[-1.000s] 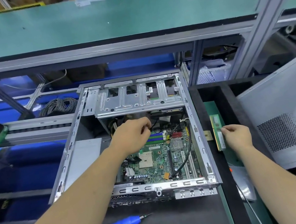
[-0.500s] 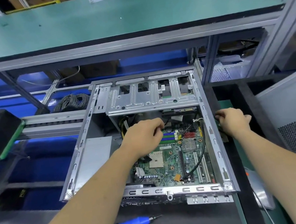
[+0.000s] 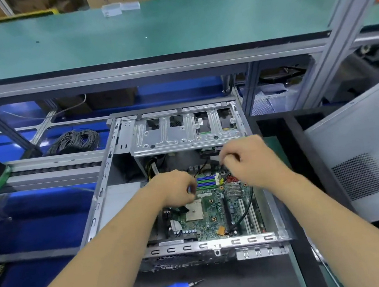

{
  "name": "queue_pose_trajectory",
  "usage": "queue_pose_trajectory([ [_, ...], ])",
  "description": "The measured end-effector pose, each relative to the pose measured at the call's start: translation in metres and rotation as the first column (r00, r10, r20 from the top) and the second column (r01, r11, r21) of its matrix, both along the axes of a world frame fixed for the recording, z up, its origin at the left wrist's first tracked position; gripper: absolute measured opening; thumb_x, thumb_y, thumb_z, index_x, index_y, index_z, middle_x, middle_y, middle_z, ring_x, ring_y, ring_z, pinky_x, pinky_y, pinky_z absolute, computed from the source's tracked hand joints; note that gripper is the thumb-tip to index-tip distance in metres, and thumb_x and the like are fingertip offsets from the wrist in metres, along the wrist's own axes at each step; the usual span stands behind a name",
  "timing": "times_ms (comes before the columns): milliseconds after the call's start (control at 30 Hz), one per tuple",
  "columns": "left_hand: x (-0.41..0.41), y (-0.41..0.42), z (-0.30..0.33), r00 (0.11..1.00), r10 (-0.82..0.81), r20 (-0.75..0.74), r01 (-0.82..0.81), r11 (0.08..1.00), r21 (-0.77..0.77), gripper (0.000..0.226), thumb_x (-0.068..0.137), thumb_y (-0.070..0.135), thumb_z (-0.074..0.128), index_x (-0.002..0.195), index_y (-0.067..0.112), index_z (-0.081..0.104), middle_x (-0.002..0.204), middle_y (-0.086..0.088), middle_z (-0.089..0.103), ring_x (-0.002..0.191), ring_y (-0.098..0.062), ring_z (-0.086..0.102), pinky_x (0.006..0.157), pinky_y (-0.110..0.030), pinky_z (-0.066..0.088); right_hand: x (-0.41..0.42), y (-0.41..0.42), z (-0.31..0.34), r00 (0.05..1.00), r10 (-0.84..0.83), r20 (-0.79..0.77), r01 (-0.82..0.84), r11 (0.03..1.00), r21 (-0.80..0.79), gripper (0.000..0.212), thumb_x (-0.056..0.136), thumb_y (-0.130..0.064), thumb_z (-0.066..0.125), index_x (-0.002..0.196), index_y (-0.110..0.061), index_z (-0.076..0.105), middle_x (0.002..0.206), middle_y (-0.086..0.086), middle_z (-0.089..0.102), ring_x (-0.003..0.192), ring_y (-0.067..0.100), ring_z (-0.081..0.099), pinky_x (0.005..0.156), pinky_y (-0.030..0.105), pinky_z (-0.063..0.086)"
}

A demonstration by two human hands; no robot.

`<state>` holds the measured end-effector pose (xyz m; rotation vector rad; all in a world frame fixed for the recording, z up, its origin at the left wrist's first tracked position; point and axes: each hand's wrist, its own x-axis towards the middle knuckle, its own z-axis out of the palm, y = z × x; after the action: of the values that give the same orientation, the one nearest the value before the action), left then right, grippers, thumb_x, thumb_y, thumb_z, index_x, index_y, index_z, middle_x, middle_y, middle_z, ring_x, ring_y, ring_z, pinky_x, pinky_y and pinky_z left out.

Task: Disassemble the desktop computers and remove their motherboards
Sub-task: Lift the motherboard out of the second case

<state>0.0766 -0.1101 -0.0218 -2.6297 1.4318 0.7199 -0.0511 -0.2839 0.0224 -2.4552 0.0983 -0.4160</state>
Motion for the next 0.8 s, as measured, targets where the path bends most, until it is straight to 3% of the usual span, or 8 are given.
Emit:
queue_pose_trajectory([
  [100,-0.007,0.012,-0.010,0.994,-0.050,-0.093,0.056,0.997,0.059,0.022,0.091,0.044,0.061,0.101,0.026,0.068,0.088,0.011,0.056,0.085,-0.014,0.053,0.081,-0.032,0.050,0.010,0.030,-0.014,0.795,0.108,-0.598,-0.284,0.936,-0.208,0.027,0.087,-0.018,0.046,0.090,-0.010,0.072,0.088,0.004,0.072,0.081,0.016,0.065,0.075,0.034,0.057],
  [167,-0.013,0.018,-0.018,0.976,-0.039,-0.216,0.050,0.998,0.043,0.025,0.094,0.046,0.060,0.095,0.022,0.067,0.086,0.008,0.058,0.083,-0.015,0.055,0.076,-0.031,0.047,0.010,0.035,-0.025,0.689,0.008,-0.724,-0.324,0.898,-0.298,0.020,0.089,-0.014,0.052,0.094,-0.006,0.069,0.093,0.013,0.069,0.084,0.030,0.066,0.077,0.043,0.059],
  [267,-0.023,0.020,-0.026,0.948,-0.058,-0.312,0.090,0.992,0.089,0.040,0.092,0.051,0.064,0.087,0.011,0.068,0.074,0.001,0.060,0.070,-0.015,0.053,0.066,-0.029,0.043,-0.003,0.037,-0.041,0.619,-0.096,-0.779,-0.392,0.822,-0.413,0.010,0.093,-0.013,0.056,0.083,-0.009,0.055,0.082,0.006,0.058,0.072,0.026,0.060,0.072,0.041,0.058],
  [333,-0.025,0.020,-0.026,0.939,-0.076,-0.337,0.118,0.987,0.106,0.042,0.092,0.044,0.067,0.078,0.005,0.068,0.058,-0.002,0.056,0.055,-0.011,0.047,0.059,-0.027,0.040,-0.010,0.041,-0.049,0.561,-0.138,-0.816,-0.472,0.757,-0.452,0.010,0.094,-0.021,0.059,0.091,-0.012,0.054,0.094,0.006,0.063,0.084,0.028,0.064,0.071,0.040,0.056],
  [433,-0.026,0.021,-0.027,0.950,-0.130,-0.285,0.183,0.969,0.168,0.045,0.094,0.020,0.062,0.053,0.011,0.044,0.052,-0.005,0.037,0.049,-0.017,0.032,0.055,-0.030,0.030,-0.011,0.042,-0.056,0.387,-0.201,-0.900,-0.565,0.720,-0.403,0.019,0.093,-0.030,0.061,0.101,-0.013,0.058,0.101,0.004,0.065,0.090,0.028,0.063,0.072,0.039,0.051],
  [533,-0.026,0.024,-0.027,0.975,-0.157,-0.158,0.194,0.949,0.250,0.035,0.083,0.011,0.058,0.056,0.016,0.036,0.061,-0.002,0.037,0.052,-0.019,0.030,0.050,-0.028,0.027,-0.009,0.043,-0.060,0.282,-0.251,-0.926,-0.609,0.698,-0.375,0.026,0.095,-0.012,0.056,0.120,-0.007,0.059,0.104,0.004,0.060,0.092,0.028,0.061,0.073,0.039,0.048],
  [633,-0.023,0.024,-0.030,0.984,-0.146,-0.107,0.171,0.938,0.300,0.013,0.081,0.015,0.059,0.070,0.018,0.052,0.070,0.000,0.051,0.064,-0.020,0.045,0.055,-0.028,0.037,-0.008,0.043,-0.063,0.240,-0.219,-0.946,-0.650,0.688,-0.324,0.032,0.095,-0.005,0.052,0.127,-0.004,0.056,0.115,0.008,0.060,0.100,0.031,0.062,0.077,0.042,0.051],
  [800,-0.023,0.024,-0.029,0.978,-0.124,-0.170,0.163,0.958,0.235,0.013,0.081,0.015,0.063,0.092,0.020,0.067,0.093,0.003,0.069,0.087,-0.022,0.063,0.066,-0.031,0.045,-0.005,0.040,-0.069,0.206,-0.224,-0.953,-0.623,0.720,-0.304,0.034,0.099,-0.027,0.054,0.127,-0.007,0.058,0.120,0.005,0.063,0.105,0.029,0.062,0.080,0.041,0.050],
])
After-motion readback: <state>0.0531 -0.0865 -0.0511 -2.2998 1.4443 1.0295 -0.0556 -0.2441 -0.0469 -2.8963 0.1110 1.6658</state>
